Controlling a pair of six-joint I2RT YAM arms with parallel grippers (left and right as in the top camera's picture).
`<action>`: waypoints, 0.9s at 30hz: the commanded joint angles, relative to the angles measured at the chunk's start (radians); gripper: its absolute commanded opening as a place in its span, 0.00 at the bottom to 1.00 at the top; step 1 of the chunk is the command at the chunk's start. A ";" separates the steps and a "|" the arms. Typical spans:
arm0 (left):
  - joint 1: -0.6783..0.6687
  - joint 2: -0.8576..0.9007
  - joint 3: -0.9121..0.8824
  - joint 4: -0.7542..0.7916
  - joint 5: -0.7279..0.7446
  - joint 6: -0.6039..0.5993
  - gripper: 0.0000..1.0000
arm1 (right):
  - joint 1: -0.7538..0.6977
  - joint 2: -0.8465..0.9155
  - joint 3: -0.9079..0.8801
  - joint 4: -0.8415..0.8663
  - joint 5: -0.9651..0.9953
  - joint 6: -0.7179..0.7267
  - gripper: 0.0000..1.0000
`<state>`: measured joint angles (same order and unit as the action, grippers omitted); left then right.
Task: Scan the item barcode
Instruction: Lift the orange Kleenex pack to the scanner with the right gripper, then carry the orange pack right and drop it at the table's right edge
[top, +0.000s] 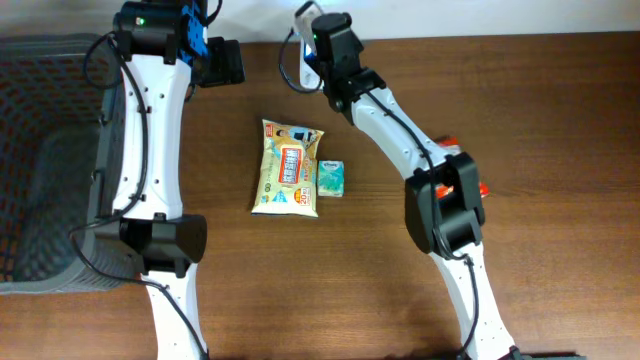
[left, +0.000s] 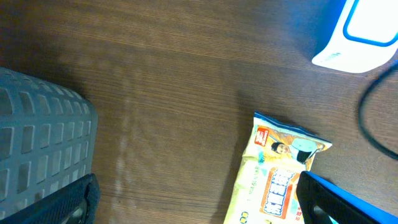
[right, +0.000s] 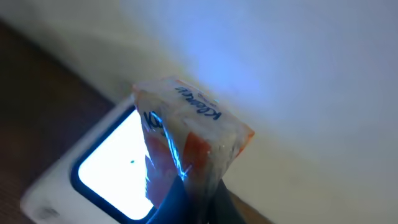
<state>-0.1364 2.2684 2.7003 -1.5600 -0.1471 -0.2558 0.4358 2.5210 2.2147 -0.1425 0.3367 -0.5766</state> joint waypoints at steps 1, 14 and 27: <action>0.000 -0.002 -0.003 0.002 -0.007 -0.009 0.99 | 0.011 0.022 0.011 0.010 0.024 -0.134 0.04; 0.000 -0.002 -0.003 0.002 -0.007 -0.009 0.99 | -0.520 -0.058 0.351 -0.829 0.326 0.716 0.04; 0.000 -0.002 -0.003 0.002 -0.007 -0.009 0.99 | -1.083 -0.061 -0.026 -0.814 0.101 0.776 0.99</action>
<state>-0.1364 2.2684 2.7003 -1.5593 -0.1474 -0.2558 -0.6228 2.4912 2.2021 -0.9428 0.4747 0.1898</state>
